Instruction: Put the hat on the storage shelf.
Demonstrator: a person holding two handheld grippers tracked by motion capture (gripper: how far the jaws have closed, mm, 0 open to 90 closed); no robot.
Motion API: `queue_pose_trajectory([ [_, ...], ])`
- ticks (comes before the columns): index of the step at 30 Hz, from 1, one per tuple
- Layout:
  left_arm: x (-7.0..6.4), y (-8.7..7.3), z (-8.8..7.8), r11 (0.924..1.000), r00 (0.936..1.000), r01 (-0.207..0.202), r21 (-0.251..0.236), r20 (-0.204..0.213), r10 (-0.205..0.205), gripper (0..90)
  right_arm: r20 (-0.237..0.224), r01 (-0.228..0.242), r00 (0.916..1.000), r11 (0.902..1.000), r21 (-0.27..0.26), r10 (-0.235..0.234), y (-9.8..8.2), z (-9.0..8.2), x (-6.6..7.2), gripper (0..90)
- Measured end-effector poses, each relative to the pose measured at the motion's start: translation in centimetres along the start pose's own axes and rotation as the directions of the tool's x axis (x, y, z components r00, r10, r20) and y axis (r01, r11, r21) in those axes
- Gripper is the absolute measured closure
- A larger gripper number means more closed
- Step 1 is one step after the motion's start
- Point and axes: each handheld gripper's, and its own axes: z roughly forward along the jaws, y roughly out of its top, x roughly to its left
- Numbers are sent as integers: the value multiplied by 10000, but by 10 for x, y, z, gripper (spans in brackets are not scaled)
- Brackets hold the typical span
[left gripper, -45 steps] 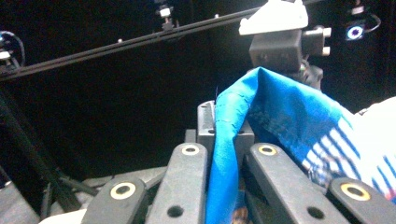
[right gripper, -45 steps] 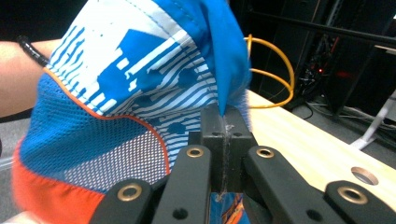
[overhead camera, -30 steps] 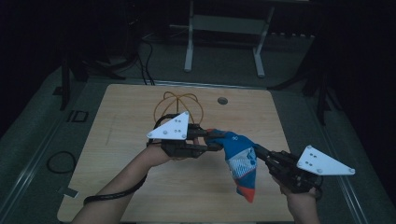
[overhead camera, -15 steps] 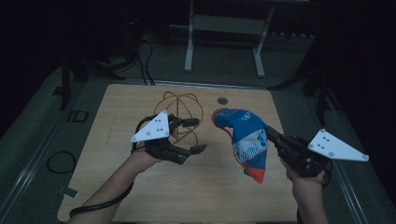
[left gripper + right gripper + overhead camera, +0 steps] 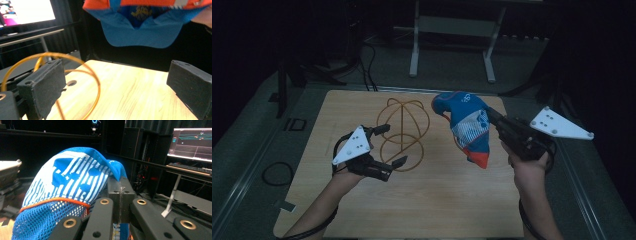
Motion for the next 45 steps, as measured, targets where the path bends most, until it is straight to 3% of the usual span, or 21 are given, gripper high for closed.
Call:
queue_pose_trajectory([
  [6, 3, -13, -14, 10000, 9991, 70, -1, -422, -70, 26, -125, -74, 9999, 9999, 153, 75, 8, 29, -3, 900],
  [7, 4, -19, -20, 10000, 9976, 63, 14, -689, -62, 26, -123, -78, 9999, 9998, 178, 80, 10, 34, -3, 900],
  [13, 3, -43, -32, 9992, 9949, 250, 311, -986, -218, 27, -297, -2, 9996, 9994, 348, 12, 18, 67, 3, 900],
  [18, 1, -64, -42, 9987, 9868, 454, 239, -1566, -411, 27, -408, 194, 9990, 9984, 527, -173, 24, 94, 10, 900],
  [20, 0, -74, -45, 9983, 9848, 399, 428, -1705, -320, 27, -509, 235, 9985, 9981, 575, -206, 26, 107, 15, 900],
  [22, 0, -87, -46, 9968, 9792, 234, 759, -2026, -75, 27, -445, 411, 9983, 9971, 644, -383, 28, 117, 20, 900],
  [25, 1, -105, -48, 9947, 9677, 572, 849, -2496, -343, 27, -682, 531, 9965, 9964, 661, -486, 30, 134, 31, 900],
  [31, 0, -131, -56, 9893, 9452, 1353, 538, -3064, -1126, 27, -1205, 751, 9907, 9928, 929, -637, 28, 165, 51, 900],
  [33, 0, -131, -56, 9893, 9452, 1353, 538, -3064, -1126, 27, -1366, 734, 9889, 9919, 1038, -589, 27, 170, 54, 900],
  [34, 0, -135, -61, 9856, 9401, 1622, 470, -3108, -1399, 27, -1605, 812, 9851, 9899, 1163, -620, 25, 179, 62, 900],
  [35, -1, -136, -63, 9857, 9384, 1624, 458, -3159, -1399, 27, -1689, 853, 9836, 9887, 1230, -638, 24, 183, 65, 900],
  [38, -2, -137, -67, 9851, 9356, 1685, 330, -3199, -1493, 27, -2015, 962, 9773, 9849, 1436, -661, 19, 195, 73, 900],
  [45, -3, -141, -65, 9831, 9416, 1761, 506, -2999, -1532, 27, -2742, 1284, 9597, 9638, 2338, -613, -1, 219, 84, 900],
])
